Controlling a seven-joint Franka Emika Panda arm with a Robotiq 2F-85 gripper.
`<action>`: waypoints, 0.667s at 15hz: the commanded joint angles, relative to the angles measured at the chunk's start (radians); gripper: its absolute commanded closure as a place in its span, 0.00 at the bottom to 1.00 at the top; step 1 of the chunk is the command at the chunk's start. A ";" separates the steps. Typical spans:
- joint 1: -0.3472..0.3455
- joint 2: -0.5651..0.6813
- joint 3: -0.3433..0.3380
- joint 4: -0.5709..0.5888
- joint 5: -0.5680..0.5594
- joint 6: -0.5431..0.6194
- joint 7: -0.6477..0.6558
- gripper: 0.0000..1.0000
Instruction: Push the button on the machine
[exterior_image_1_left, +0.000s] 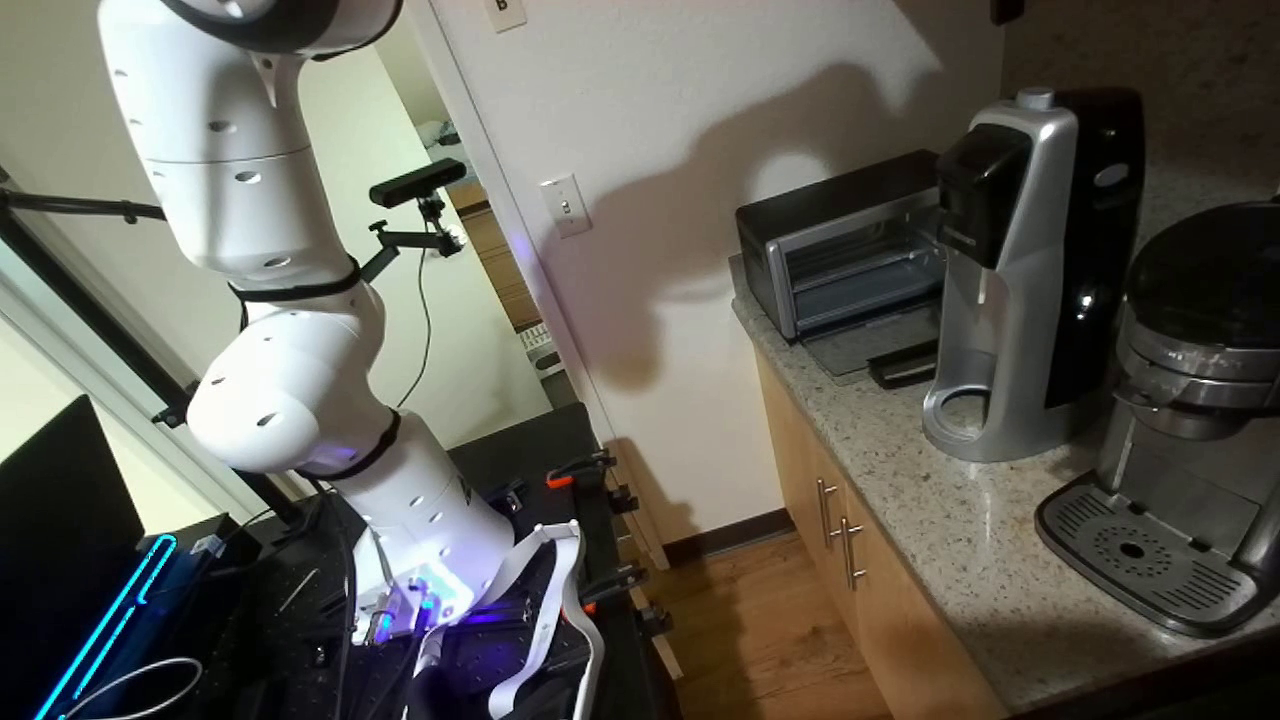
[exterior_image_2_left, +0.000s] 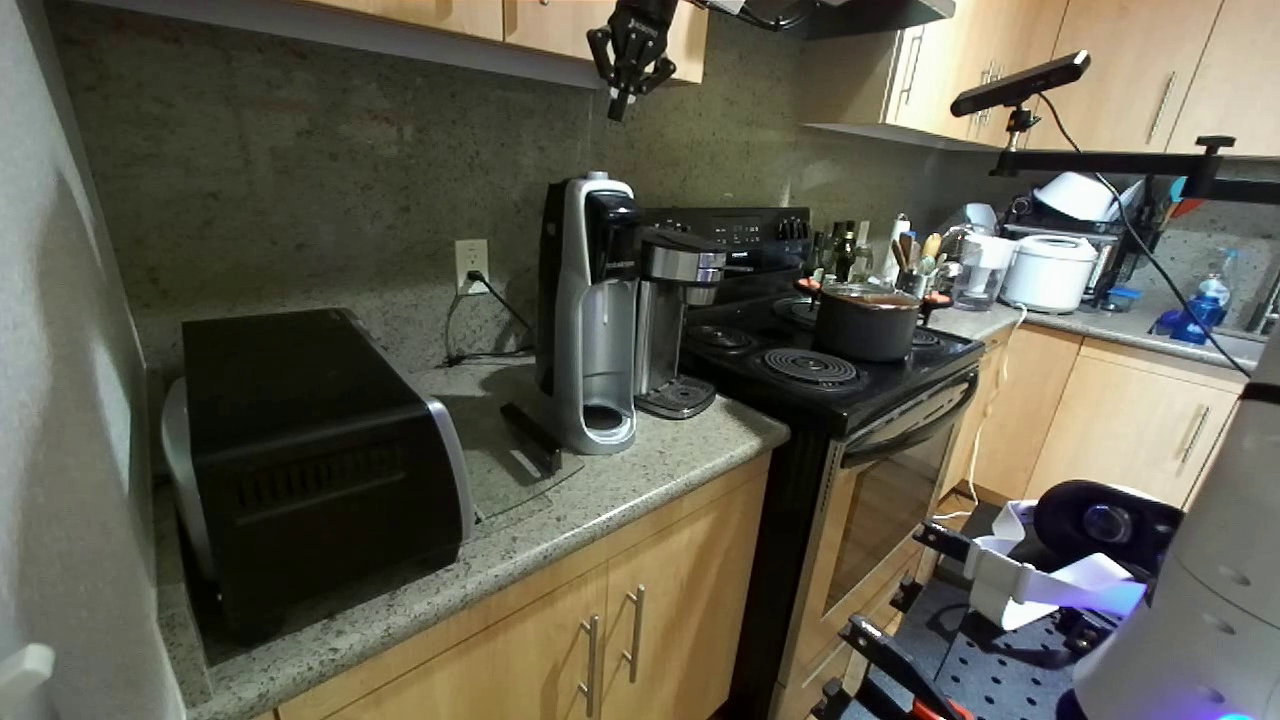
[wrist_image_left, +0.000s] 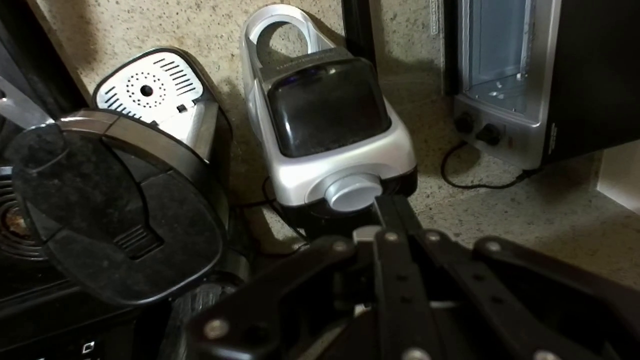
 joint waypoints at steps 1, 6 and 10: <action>0.003 0.005 0.001 0.003 -0.004 0.005 0.001 1.00; 0.011 0.016 0.001 0.004 -0.013 0.023 0.003 1.00; 0.016 0.028 -0.001 0.007 -0.026 0.040 0.003 1.00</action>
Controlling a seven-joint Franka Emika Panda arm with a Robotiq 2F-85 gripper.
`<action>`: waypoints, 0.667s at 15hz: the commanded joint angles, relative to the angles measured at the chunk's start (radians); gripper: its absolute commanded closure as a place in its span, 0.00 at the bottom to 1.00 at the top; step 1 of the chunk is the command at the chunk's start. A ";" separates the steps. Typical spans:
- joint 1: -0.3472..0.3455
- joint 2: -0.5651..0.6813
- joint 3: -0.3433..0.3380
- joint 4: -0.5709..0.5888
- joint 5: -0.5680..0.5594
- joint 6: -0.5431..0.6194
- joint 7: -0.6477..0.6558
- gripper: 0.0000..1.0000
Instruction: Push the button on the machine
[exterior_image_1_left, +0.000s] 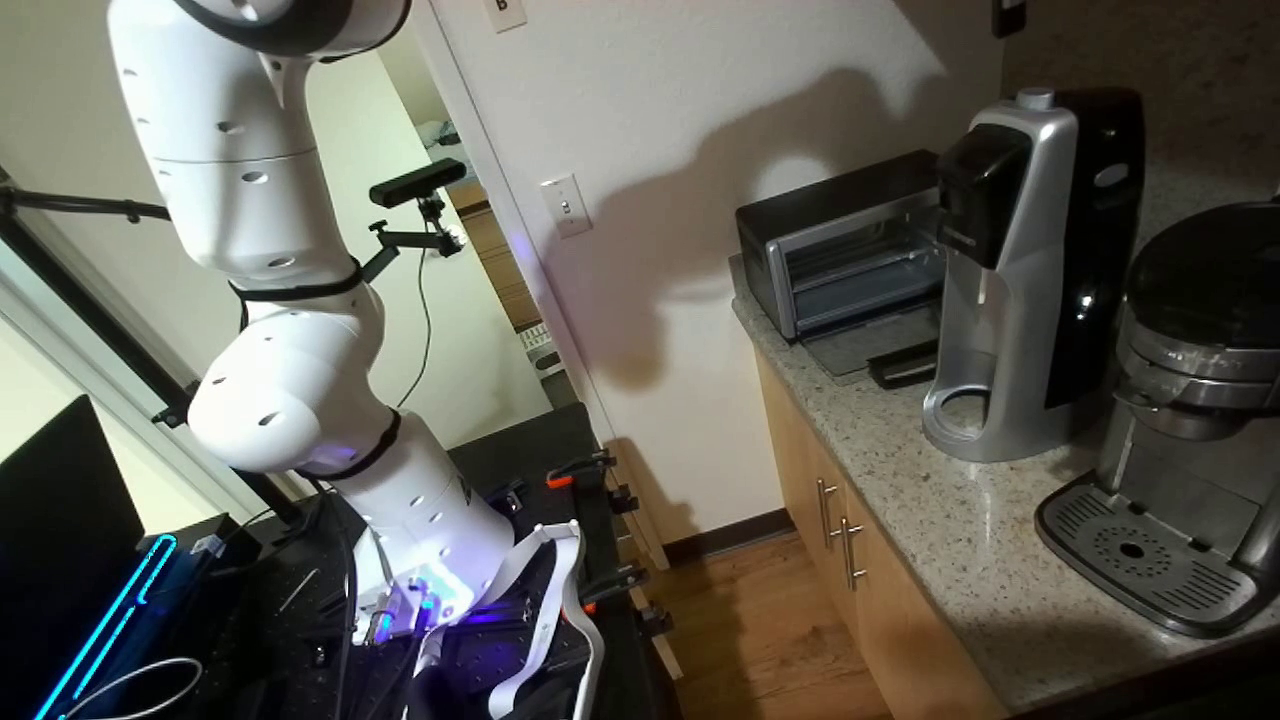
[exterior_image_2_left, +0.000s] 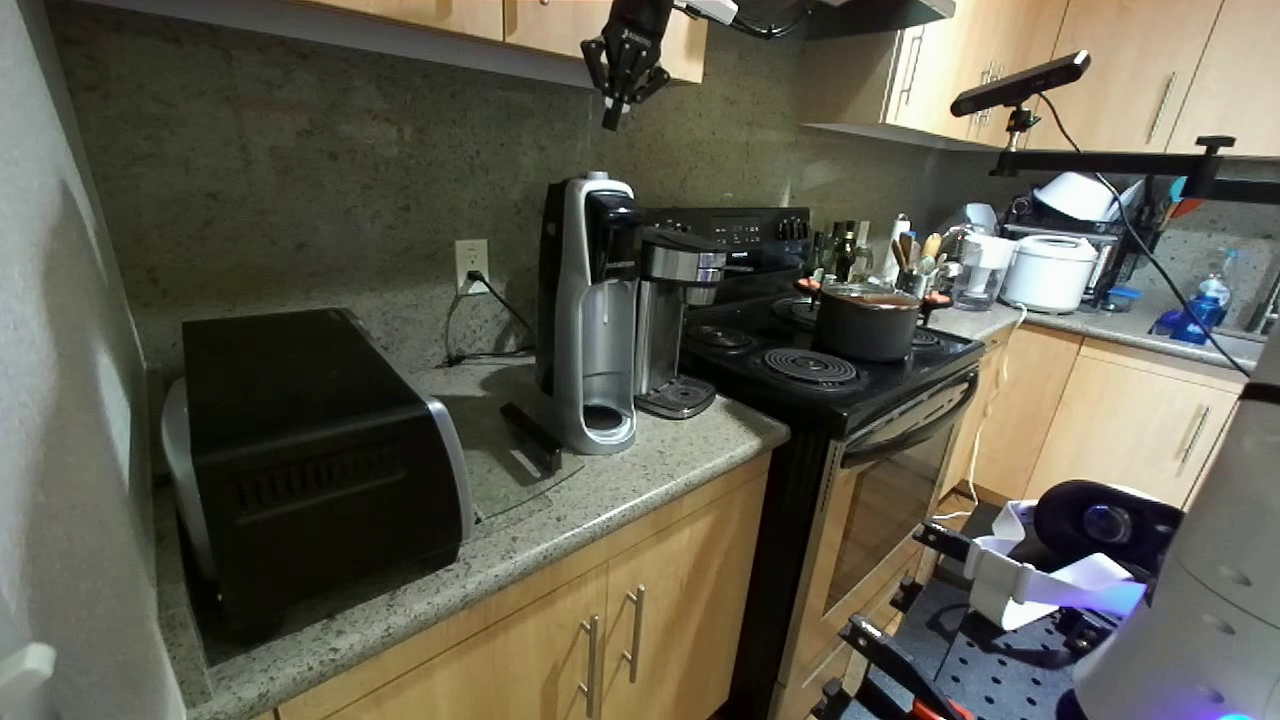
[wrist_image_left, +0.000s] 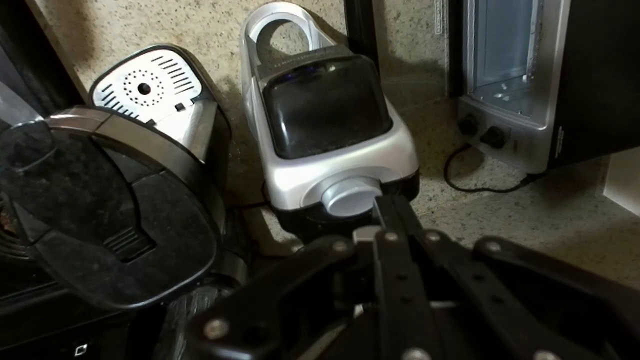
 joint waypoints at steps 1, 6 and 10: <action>0.007 0.011 -0.002 0.008 -0.017 0.022 0.004 1.00; 0.007 0.027 -0.005 0.012 -0.025 0.034 0.006 1.00; 0.006 0.038 -0.009 0.013 -0.032 0.048 0.003 1.00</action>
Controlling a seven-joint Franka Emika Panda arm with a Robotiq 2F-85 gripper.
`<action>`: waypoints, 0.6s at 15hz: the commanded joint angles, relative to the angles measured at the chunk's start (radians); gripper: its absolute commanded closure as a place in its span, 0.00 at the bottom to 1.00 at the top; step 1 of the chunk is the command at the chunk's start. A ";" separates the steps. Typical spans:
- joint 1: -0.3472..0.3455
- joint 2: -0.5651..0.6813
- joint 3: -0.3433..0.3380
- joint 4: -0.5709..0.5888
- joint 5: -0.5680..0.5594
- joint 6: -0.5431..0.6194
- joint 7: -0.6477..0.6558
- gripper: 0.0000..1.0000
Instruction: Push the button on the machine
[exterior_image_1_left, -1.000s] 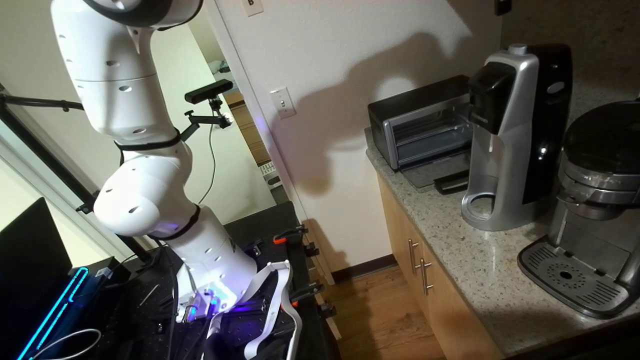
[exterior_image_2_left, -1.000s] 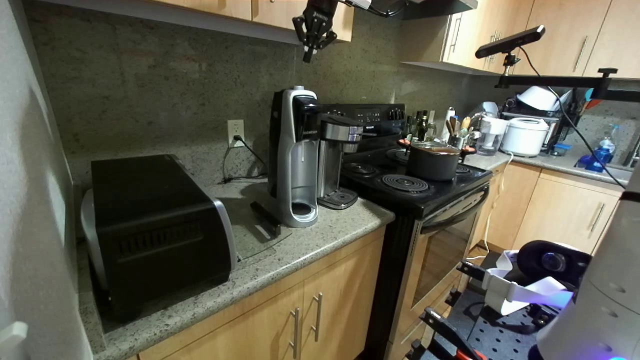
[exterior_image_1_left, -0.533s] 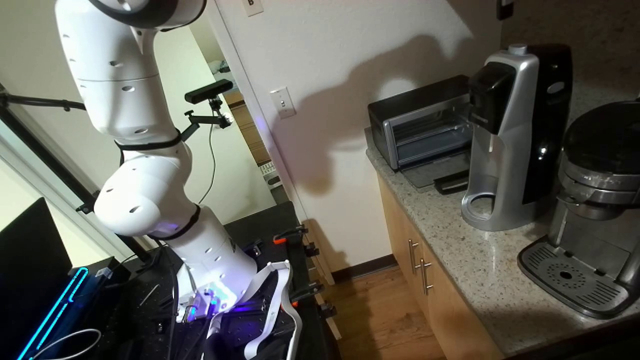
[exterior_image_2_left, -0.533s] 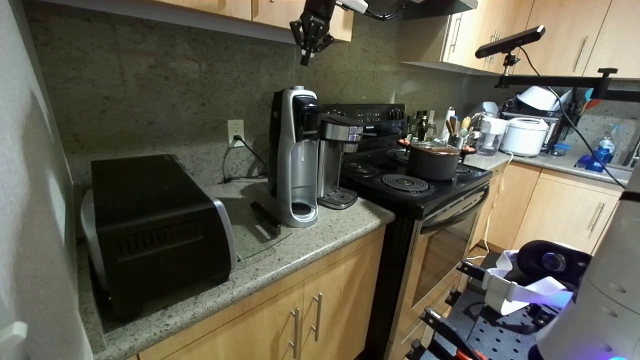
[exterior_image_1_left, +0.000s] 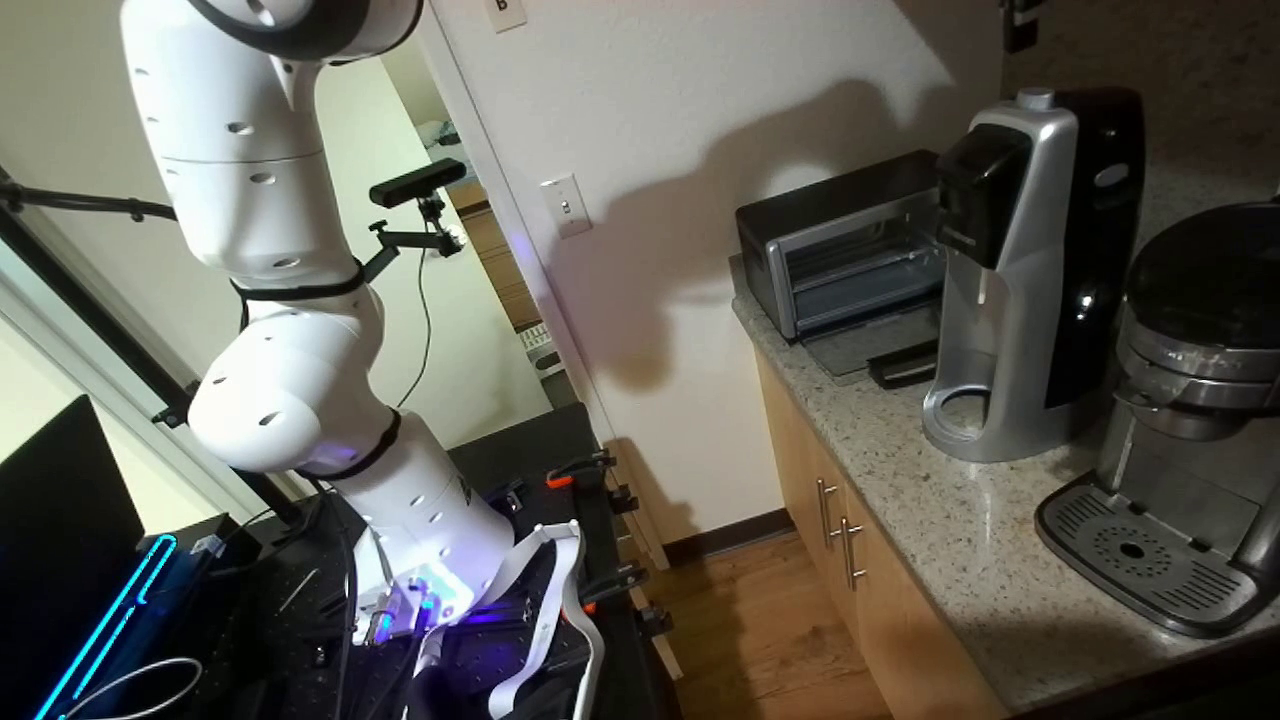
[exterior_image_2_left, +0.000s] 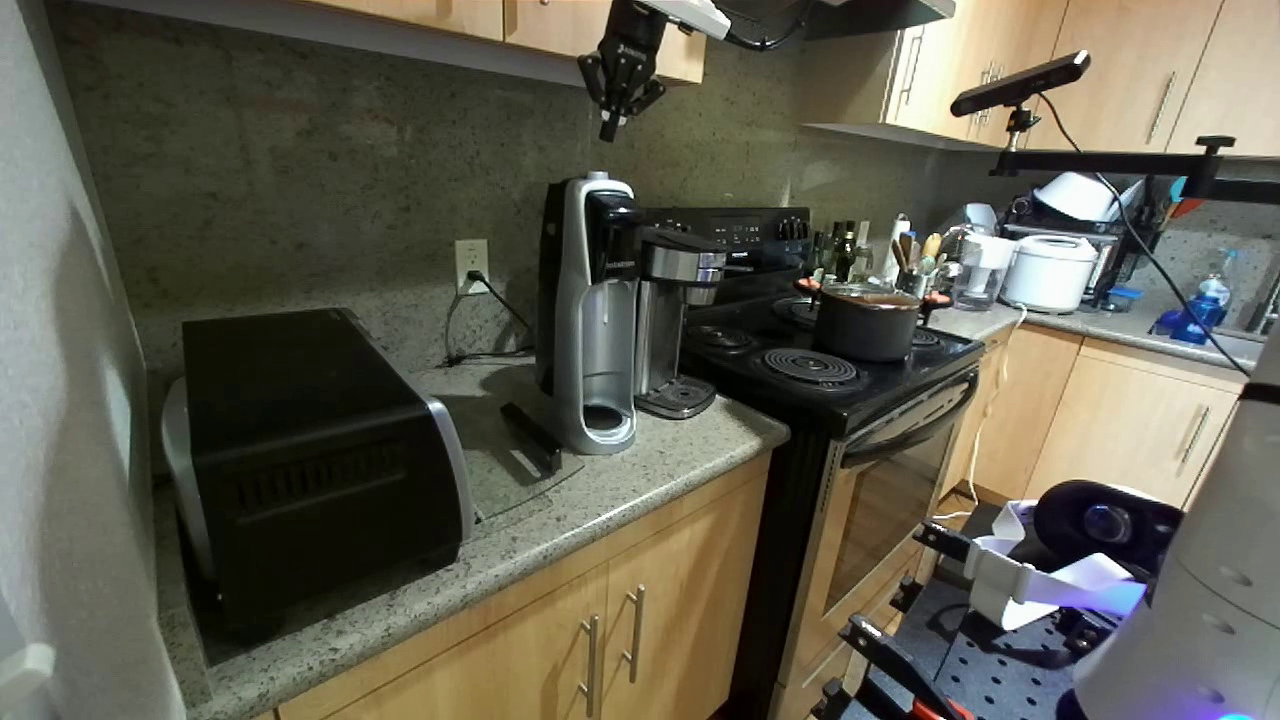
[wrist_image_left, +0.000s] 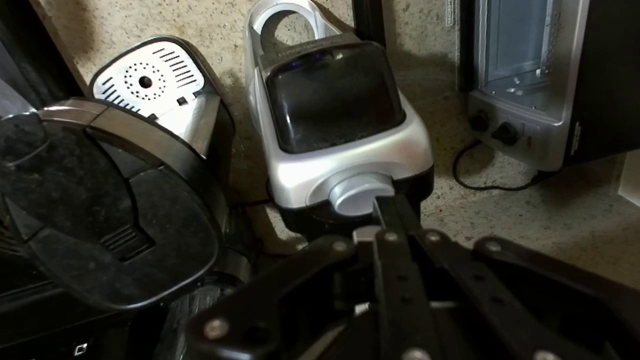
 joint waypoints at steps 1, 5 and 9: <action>0.003 0.013 -0.007 0.012 -0.020 0.018 0.001 1.00; 0.000 0.019 -0.013 0.008 -0.023 0.024 -0.001 1.00; -0.005 0.029 -0.016 0.012 -0.023 0.038 -0.005 1.00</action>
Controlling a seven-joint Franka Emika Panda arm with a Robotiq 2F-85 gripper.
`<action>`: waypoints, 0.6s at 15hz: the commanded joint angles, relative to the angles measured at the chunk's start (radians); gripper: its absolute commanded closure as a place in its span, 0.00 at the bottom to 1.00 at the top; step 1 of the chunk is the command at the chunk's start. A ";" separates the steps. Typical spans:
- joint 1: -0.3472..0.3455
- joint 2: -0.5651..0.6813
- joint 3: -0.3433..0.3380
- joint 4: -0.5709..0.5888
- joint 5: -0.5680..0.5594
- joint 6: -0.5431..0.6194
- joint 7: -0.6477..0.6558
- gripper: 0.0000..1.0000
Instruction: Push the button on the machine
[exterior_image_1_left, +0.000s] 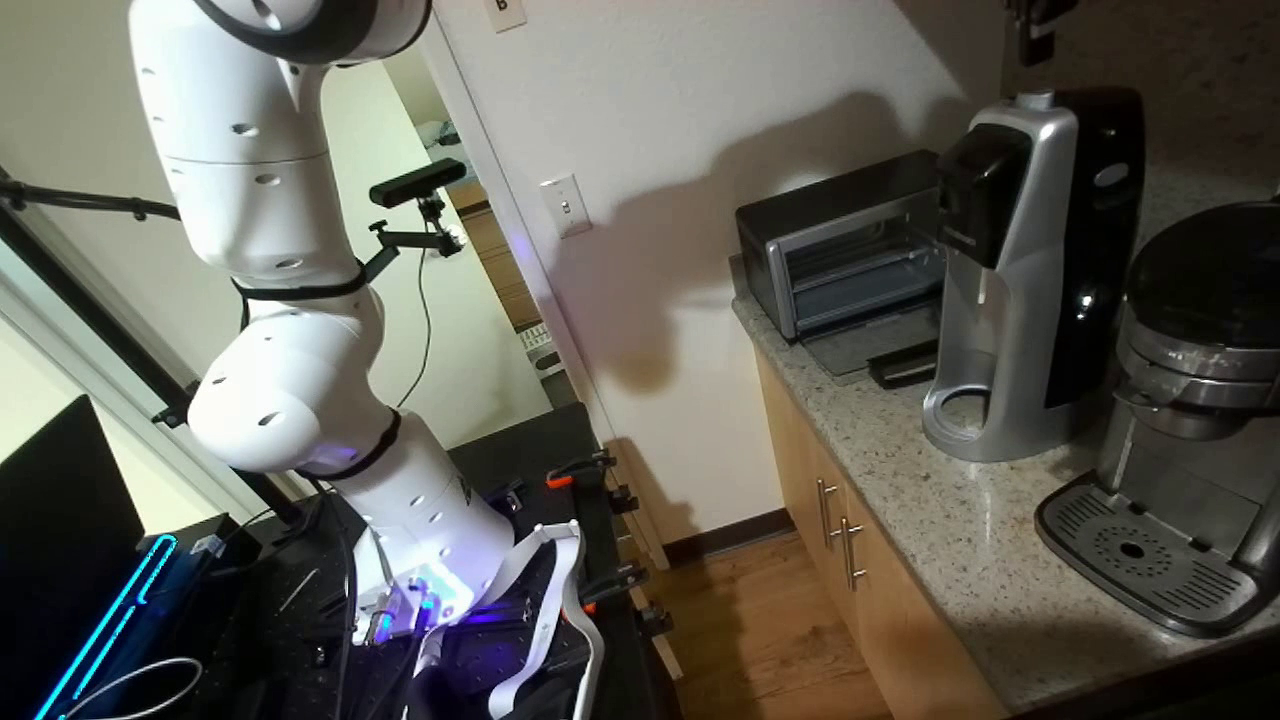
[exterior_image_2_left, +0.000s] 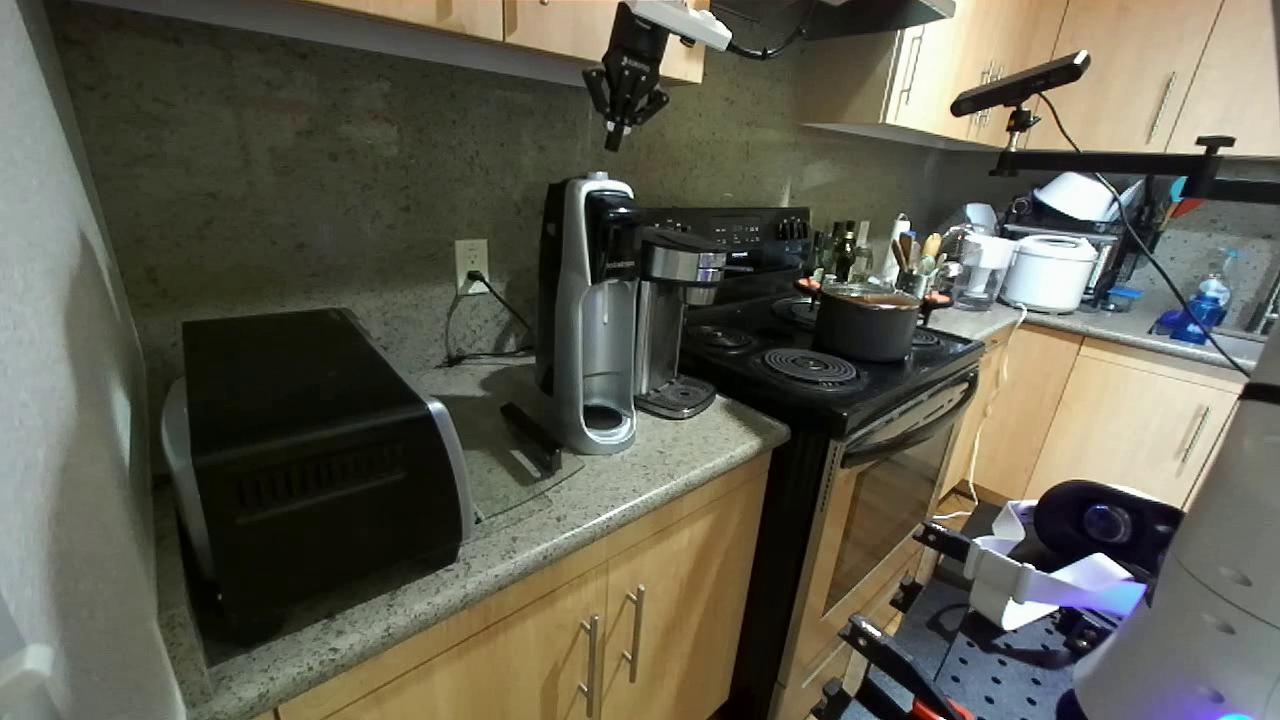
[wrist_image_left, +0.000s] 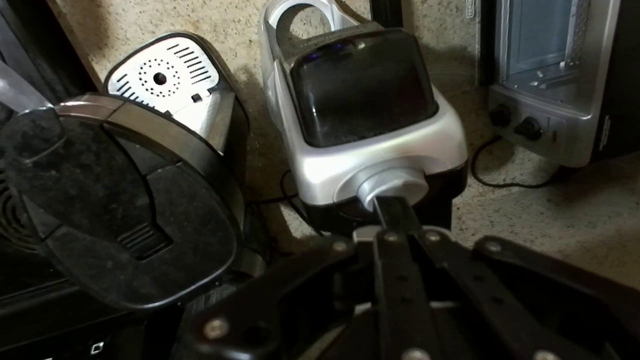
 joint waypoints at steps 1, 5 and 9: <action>-0.002 0.013 -0.003 0.010 -0.008 0.029 -0.008 1.00; -0.002 0.026 -0.001 0.013 -0.006 0.043 -0.003 1.00; -0.004 0.036 0.005 0.016 -0.014 0.043 -0.006 1.00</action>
